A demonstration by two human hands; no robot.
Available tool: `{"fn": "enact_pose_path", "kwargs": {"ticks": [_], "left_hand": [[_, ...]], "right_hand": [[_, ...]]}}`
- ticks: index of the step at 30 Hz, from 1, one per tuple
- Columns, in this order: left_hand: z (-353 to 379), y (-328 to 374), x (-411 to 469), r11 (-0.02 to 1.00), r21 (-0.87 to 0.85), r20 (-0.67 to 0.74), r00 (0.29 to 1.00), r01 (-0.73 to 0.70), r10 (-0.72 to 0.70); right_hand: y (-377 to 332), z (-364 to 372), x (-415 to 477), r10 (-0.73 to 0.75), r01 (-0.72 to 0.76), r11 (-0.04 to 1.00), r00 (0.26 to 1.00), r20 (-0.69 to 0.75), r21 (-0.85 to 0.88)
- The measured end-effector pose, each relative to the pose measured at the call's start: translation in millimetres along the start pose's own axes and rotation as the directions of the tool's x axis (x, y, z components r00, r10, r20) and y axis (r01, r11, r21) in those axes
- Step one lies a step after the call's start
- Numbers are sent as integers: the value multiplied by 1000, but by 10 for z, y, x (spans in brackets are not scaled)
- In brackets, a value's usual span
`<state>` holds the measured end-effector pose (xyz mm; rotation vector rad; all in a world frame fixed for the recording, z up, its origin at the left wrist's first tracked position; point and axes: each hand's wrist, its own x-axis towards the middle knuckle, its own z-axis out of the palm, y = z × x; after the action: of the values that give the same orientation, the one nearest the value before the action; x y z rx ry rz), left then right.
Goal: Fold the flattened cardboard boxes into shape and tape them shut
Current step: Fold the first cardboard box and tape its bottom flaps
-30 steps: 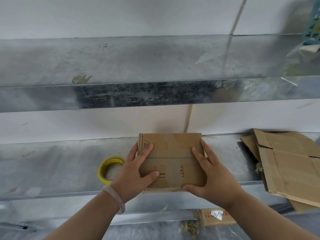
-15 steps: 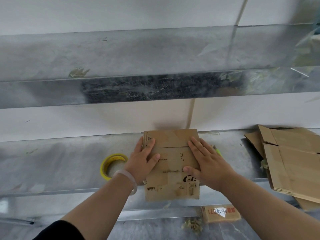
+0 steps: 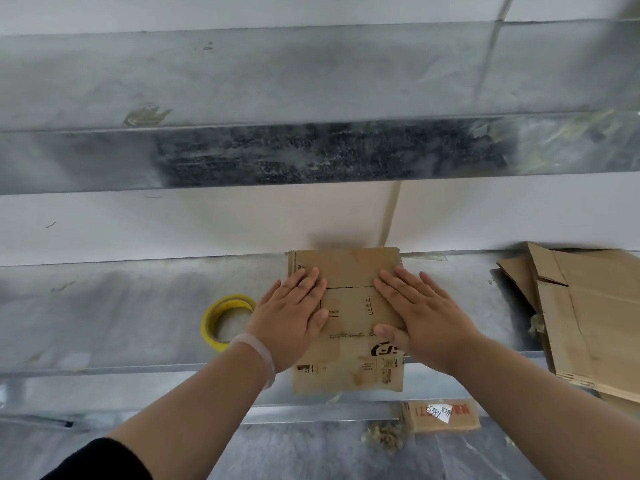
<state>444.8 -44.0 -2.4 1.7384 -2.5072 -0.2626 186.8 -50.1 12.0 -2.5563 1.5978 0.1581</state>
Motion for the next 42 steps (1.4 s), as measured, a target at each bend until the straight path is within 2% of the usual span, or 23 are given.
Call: {"fn": "enact_pose_path", "kwargs": {"ticks": [2,5,7,12,15,17,18,20,21,22,24,25,27,29,32,35,38,40,42], "left_hand": [[41,-33,-22,997,-72,-73,997,-30,25],[183,-50,-78,977,-206,-277,961,-57,-2],[251,-32,-90,970,-240,-328,944,-50,-33],[171,-51,-79,969,-243,-254,967,-48,-15],[87,-125,-151,889,-458,-158,986,-24,-54],[107,-195,-277,810,-583,-237,941,63,-243],[144,-253,-352,793,-593,-287,883,141,-372],[251,-417,-515,773,-501,-250,789,390,-561],[308,-503,-590,768,-398,-174,781,502,-600],[359,-575,-657,783,-272,-96,794,559,-600],[398,-657,-733,839,-83,-11,841,538,-540],[396,-690,-739,856,-41,-7,856,516,-516],[388,-736,-731,874,-21,-93,869,486,-486],[273,-654,-675,884,-87,-199,862,459,-467],[-64,-401,-560,874,-277,-365,798,398,-479],[-450,-87,-434,912,-369,-484,800,181,-355],[-726,200,-155,901,-432,-390,896,25,-212],[-723,336,67,894,-449,-251,958,12,-139],[-679,426,231,906,-422,-108,991,24,-76]], "right_hand": [[9,0,-13,-7,6,1000,1000,-14,-2],[6,53,-42,6,-5,1000,999,-44,22],[-1,88,-49,21,-19,999,999,-46,40],[-37,94,4,18,-24,998,993,-116,-50],[-58,94,20,23,-32,996,994,-107,-82],[-71,94,9,15,-28,995,991,-130,-97],[-73,88,-1,15,-30,994,990,-143,-107],[-75,64,-18,8,-25,994,988,-152,-111],[-77,46,-24,-11,-2,995,990,-141,-95],[-74,25,-25,-38,30,997,992,-122,-71],[-60,3,-21,-88,84,996,991,-106,-40],[-58,0,-12,-111,108,994,989,-100,-30],[-54,21,6,-162,161,987,982,-98,-16],[-43,40,18,-184,185,983,978,-95,-5],[-61,-33,26,-182,184,983,982,-58,18],[-58,-115,49,-200,204,977,978,-61,66],[-32,-130,57,-203,205,971,979,-34,120],[-15,-121,48,-196,197,966,980,-23,166],[-21,-139,29,-164,167,953,986,-35,252]]}}
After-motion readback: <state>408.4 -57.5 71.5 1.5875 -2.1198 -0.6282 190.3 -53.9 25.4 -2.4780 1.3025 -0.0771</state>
